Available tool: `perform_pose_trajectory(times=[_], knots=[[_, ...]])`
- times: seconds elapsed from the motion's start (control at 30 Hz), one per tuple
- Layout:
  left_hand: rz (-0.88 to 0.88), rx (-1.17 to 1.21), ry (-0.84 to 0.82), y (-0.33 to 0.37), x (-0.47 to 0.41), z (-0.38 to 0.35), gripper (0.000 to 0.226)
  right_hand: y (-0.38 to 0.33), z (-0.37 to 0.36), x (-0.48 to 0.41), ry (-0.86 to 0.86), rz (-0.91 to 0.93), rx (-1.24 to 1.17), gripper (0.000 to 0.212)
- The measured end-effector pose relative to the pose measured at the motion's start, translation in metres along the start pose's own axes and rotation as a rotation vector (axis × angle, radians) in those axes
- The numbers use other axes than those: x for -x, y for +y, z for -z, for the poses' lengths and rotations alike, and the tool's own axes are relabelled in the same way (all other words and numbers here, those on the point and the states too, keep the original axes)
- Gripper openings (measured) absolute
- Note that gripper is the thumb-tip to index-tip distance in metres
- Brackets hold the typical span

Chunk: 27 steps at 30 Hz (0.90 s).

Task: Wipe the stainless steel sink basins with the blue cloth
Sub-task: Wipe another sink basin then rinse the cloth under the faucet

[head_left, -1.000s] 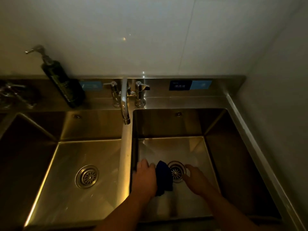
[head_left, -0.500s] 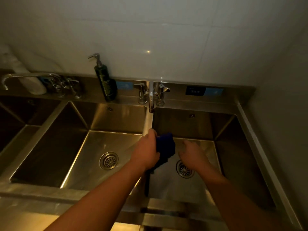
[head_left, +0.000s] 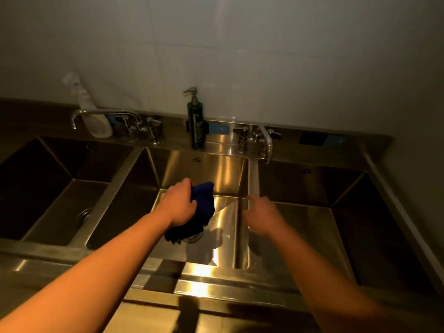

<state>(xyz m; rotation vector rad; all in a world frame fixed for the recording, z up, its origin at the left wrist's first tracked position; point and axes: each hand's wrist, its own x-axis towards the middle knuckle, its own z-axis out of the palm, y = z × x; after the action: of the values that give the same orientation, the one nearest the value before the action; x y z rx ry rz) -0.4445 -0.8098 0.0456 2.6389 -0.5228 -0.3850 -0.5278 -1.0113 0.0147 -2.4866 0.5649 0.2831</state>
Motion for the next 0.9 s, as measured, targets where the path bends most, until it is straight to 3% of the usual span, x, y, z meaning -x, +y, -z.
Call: perform_pose_trajectory(times=[0.47, 0.9], knots=[[-0.212, 0.057, 0.018, -0.137, 0.0, 0.046, 0.02, -0.111, -0.079, 0.01, 0.088, -0.046, -0.067, 0.05], [-0.187, -0.058, 0.034, -0.191, -0.022, 0.081, 0.022, -0.207, -0.121, -0.047, -0.06, -0.027, 0.179, 0.05]])
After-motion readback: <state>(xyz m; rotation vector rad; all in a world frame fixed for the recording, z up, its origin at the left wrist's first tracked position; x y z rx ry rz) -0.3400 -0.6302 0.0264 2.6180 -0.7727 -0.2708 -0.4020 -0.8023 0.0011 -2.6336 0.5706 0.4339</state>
